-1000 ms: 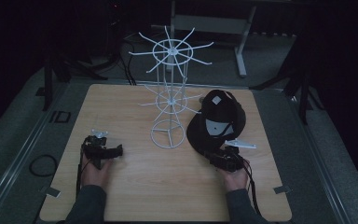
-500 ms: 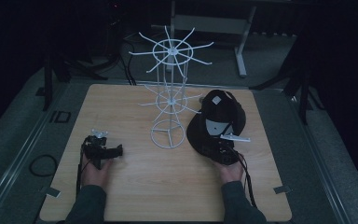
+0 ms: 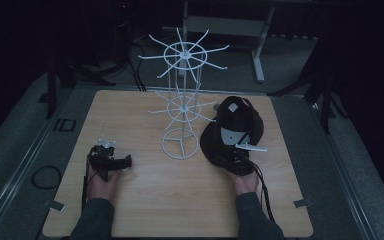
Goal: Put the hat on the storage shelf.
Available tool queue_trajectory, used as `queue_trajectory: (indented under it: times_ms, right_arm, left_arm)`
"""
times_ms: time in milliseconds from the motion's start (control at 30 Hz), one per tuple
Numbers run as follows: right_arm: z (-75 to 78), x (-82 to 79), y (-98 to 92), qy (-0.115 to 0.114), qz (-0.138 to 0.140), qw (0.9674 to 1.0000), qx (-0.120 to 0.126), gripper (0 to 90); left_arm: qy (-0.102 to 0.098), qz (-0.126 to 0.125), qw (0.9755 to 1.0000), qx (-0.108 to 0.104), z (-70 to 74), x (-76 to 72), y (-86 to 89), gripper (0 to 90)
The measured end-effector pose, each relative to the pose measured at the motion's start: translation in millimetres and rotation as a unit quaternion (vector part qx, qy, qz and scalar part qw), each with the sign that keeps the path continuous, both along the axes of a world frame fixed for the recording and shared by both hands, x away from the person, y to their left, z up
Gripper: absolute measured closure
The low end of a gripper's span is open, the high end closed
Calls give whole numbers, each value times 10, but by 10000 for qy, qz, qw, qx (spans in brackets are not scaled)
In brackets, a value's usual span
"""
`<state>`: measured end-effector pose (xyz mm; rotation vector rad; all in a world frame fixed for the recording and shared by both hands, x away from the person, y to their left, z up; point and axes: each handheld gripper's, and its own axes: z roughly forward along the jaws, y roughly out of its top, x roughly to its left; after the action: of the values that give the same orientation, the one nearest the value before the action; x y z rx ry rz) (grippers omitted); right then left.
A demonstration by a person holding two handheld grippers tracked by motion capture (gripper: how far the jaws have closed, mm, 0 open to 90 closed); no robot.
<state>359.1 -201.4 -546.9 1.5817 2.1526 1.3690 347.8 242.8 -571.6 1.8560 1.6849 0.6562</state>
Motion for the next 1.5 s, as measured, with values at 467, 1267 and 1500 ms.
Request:
queue_trajectory:
  times_ms: [467, 1267, 1500]
  right_arm:
    - [77, -44, -11, -255, -205, 9995, 15, 863]
    - [233, -94, -1, -607, -334, 9973, -240, 866]
    - [261, -99, -12, -684, -371, 9965, -316, 865]
  left_arm:
    - [-11, 10, 10000, -11, -1, 1, -2, 8]
    - [-10, 8, 10000, -10, -1, 1, -2, 8]
    - [-13, 8, 10000, -11, -2, 1, -2, 8]
